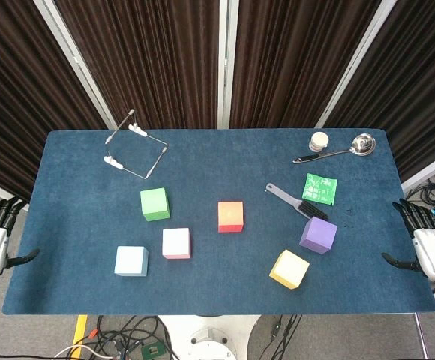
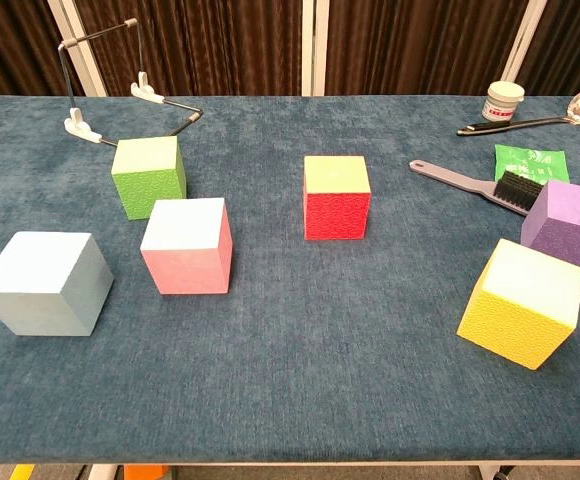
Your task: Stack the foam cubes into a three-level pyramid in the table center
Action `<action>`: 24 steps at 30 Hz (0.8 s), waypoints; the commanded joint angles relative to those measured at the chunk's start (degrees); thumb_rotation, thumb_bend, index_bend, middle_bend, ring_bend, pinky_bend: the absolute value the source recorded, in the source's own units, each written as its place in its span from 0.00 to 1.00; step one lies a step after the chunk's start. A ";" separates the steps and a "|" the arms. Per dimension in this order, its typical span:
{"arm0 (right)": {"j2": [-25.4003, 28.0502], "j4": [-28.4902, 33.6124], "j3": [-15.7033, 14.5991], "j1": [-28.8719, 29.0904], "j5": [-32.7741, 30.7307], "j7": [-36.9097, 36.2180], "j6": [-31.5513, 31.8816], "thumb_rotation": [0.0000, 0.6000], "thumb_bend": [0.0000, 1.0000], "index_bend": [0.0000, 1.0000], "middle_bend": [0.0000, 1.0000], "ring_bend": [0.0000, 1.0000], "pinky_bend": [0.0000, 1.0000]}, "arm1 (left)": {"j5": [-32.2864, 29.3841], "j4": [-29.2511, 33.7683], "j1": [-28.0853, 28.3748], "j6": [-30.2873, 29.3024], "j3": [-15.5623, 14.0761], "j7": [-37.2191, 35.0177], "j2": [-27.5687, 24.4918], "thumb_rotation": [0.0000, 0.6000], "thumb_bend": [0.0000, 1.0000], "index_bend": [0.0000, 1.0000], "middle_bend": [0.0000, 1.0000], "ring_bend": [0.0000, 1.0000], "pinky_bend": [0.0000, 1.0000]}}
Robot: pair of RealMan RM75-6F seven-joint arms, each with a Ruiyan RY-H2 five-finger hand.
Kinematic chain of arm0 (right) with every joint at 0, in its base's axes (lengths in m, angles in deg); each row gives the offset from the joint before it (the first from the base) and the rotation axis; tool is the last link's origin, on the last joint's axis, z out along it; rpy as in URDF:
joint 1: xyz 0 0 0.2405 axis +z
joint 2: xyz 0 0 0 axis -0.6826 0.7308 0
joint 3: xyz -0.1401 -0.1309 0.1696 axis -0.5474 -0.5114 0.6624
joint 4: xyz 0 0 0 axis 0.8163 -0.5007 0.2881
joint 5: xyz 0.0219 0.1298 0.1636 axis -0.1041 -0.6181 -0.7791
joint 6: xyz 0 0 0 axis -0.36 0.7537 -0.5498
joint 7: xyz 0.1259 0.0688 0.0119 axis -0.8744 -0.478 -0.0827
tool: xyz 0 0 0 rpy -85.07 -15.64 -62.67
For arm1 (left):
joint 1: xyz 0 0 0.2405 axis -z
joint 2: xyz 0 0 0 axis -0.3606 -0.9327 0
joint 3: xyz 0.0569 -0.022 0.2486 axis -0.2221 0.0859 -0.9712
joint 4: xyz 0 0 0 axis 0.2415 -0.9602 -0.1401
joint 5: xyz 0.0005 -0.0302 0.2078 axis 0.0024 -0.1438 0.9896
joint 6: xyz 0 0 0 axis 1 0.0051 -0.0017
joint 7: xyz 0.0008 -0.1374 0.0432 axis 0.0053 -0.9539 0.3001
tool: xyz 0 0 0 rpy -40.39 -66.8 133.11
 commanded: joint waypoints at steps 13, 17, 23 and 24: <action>0.98 7.45 2.25 1.75 -3.62 6.42 -3.44 1.00 0.09 0.00 0.00 0.00 0.00 | 1.06 -0.28 0.37 2.94 0.39 -5.40 -0.65 1.00 0.01 0.10 0.06 0.02 0.15; 0.72 11.17 2.91 2.49 -5.99 11.15 -4.81 1.00 0.09 0.00 0.00 0.00 0.00 | 1.64 -2.13 0.86 4.29 0.09 -6.27 0.18 1.00 0.01 0.10 0.06 0.02 0.15; -1.71 17.39 3.55 4.32 -12.91 21.83 -8.15 1.00 0.10 0.00 0.02 0.00 0.00 | 3.49 -3.60 0.98 3.89 -0.25 -7.66 1.15 1.00 0.01 0.10 0.06 0.02 0.15; -3.11 17.79 3.98 4.73 -14.65 23.81 -8.18 1.00 0.10 0.00 0.03 0.00 0.00 | 3.73 -3.94 1.05 3.98 -0.32 -7.81 1.26 1.00 0.01 0.10 0.06 0.02 0.15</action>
